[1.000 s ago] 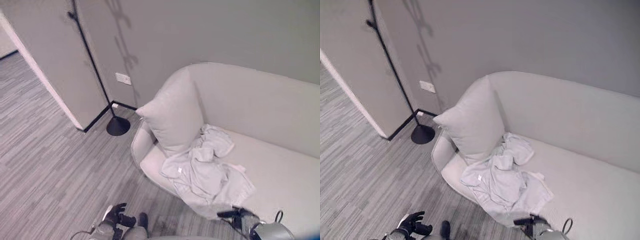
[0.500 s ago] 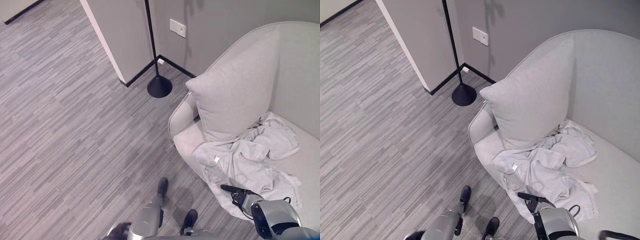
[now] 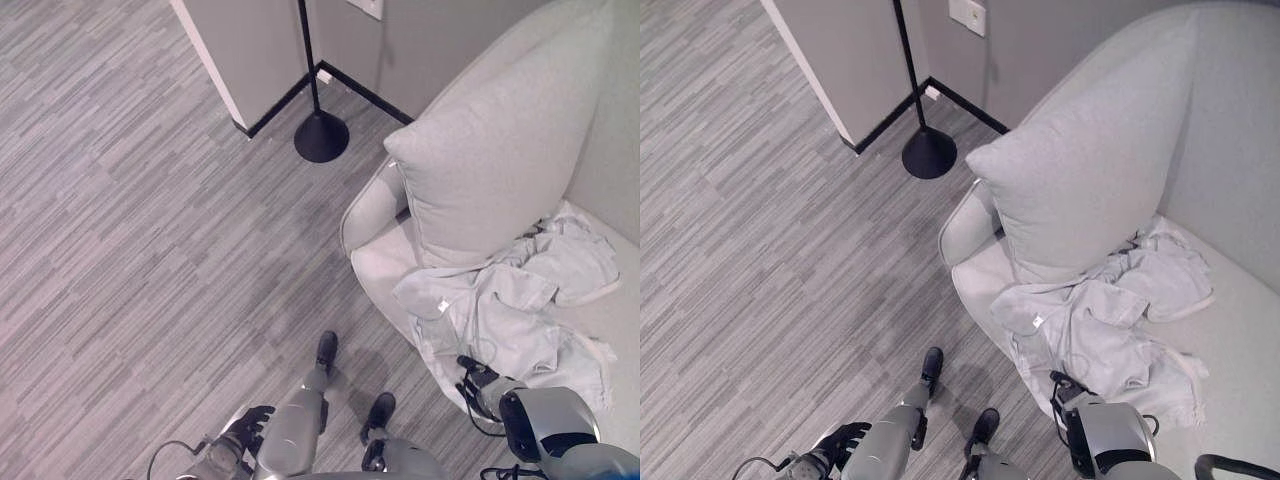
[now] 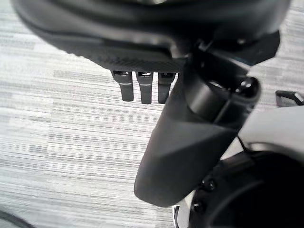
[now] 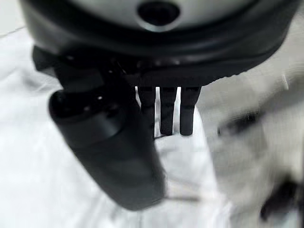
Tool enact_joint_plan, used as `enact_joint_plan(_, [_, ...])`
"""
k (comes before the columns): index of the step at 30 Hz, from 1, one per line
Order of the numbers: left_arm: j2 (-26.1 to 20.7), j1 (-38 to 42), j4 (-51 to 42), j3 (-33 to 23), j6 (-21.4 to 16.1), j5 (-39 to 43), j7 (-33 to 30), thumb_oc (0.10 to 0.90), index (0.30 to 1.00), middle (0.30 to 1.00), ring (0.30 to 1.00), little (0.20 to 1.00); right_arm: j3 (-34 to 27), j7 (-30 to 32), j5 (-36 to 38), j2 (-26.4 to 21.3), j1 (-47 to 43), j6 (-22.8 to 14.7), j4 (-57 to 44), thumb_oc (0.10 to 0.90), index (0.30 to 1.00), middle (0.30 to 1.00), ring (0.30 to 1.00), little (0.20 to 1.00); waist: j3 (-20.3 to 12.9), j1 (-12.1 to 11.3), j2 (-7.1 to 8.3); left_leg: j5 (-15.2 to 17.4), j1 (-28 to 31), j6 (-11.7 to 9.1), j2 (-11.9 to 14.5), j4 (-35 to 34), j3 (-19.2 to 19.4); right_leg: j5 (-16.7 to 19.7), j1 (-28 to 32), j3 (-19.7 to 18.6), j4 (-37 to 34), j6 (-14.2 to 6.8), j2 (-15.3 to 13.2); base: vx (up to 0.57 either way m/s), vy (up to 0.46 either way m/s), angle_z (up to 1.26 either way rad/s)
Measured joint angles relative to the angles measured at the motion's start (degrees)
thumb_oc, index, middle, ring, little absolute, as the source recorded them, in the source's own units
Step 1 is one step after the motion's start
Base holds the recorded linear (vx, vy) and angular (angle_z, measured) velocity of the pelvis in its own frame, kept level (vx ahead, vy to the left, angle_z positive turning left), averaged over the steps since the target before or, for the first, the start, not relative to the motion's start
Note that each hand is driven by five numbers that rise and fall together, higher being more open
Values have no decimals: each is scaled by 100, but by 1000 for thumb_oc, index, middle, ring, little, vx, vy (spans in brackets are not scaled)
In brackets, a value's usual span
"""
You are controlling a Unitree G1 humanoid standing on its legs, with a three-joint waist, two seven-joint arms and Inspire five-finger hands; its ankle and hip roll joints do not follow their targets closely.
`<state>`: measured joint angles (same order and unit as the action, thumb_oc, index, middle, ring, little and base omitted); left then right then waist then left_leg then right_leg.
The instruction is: Hang the clothes on the sofa on the clothes rack.
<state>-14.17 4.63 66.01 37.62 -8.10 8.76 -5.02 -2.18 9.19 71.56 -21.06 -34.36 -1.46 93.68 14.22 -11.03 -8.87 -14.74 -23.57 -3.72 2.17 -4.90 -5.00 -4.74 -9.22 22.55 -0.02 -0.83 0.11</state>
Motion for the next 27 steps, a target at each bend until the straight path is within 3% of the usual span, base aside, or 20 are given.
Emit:
enact_joint_plan(5, [13,46,84,-42,-15,-16,-56,800,900,900,900,900,-70,-242,203,345,76,-125,-473,400,300,300,300,300,37,31,49,-6,37,6,18,12,-1,-11,10,-64,1,2,-2,-8,4,-6])
enact_joint_plan(11, [-62,38,189,-375,-19,-44,-218,800,900,900,900,900,-98,-456,305,406,478,-225,-1386,400,300,300,300,300,219,243,332,-5,235,6,43,8,21,-14,155,-150,12,0,-8,-43,19,-7])
enact_joint_plan(13, [-83,8,209,-554,-18,-47,-266,800,900,900,900,900,9,-473,296,455,736,-359,-1994,400,300,300,300,300,279,360,428,-4,275,6,56,-2,75,-8,163,-190,26,-7,-7,-59,22,-22])
enact_joint_plan(14, [-128,-42,209,-804,-19,-44,-308,800,900,900,900,900,283,-467,95,539,1100,-536,-2893,400,300,300,300,300,361,436,569,3,380,-1,86,-17,191,2,199,-327,39,-21,-11,-39,37,-30])
enact_joint_plan(16, [-176,-66,223,-865,-10,-73,-314,800,900,900,900,900,395,-452,-128,580,1247,-580,-3338,400,300,300,300,300,354,552,645,15,444,-11,94,-18,239,12,237,-387,32,-38,-15,7,27,-29])
enact_joint_plan(17, [-166,-134,200,-1174,-7,-153,-323,800,900,900,900,900,630,-350,-516,500,1920,-640,-4860,400,300,300,300,300,359,571,688,122,558,-47,127,-19,346,26,290,-504,23,-59,-14,38,18,-31])
enact_joint_plan(19, [-169,-211,197,-1320,-6,-207,-375,800,900,900,900,900,771,-423,-936,468,2203,-716,-5627,400,300,300,300,300,332,686,750,164,706,-18,128,-20,438,54,425,-619,-3,-101,-22,41,13,-32])
enact_joint_plan(21, [-189,-247,121,-1510,58,-266,-413,800,900,900,900,900,893,-384,-1474,175,2648,-700,-6716,400,300,300,300,300,309,722,789,232,932,6,111,-23,527,57,618,-674,-10,-107,-58,41,17,-21])
enact_joint_plan(22, [-229,-390,-182,-1675,94,-258,-414,800,900,900,900,900,941,-497,-1972,-259,2915,-704,-7414,400,300,300,300,300,275,765,815,292,1120,38,76,-25,570,62,823,-712,-76,-117,-92,0,18,-14])
enact_joint_plan(24, [-338,-595,-463,-1742,71,-220,-390,800,900,900,900,900,864,-636,-2477,-764,2847,-777,-7643,400,300,300,300,300,-26,819,916,335,1178,60,67,-26,642,70,865,-788,-113,-130,-107,17,24,-15])
enact_joint_plan(27, [-492,-610,-959,-1795,76,-174,-304,800,900,900,900,900,442,-650,-2954,-1224,2855,-782,-7992,400,300,300,300,300,-219,845,970,389,1331,110,52,-27,665,82,1042,-800,-206,-142,-122,42,24,-4])
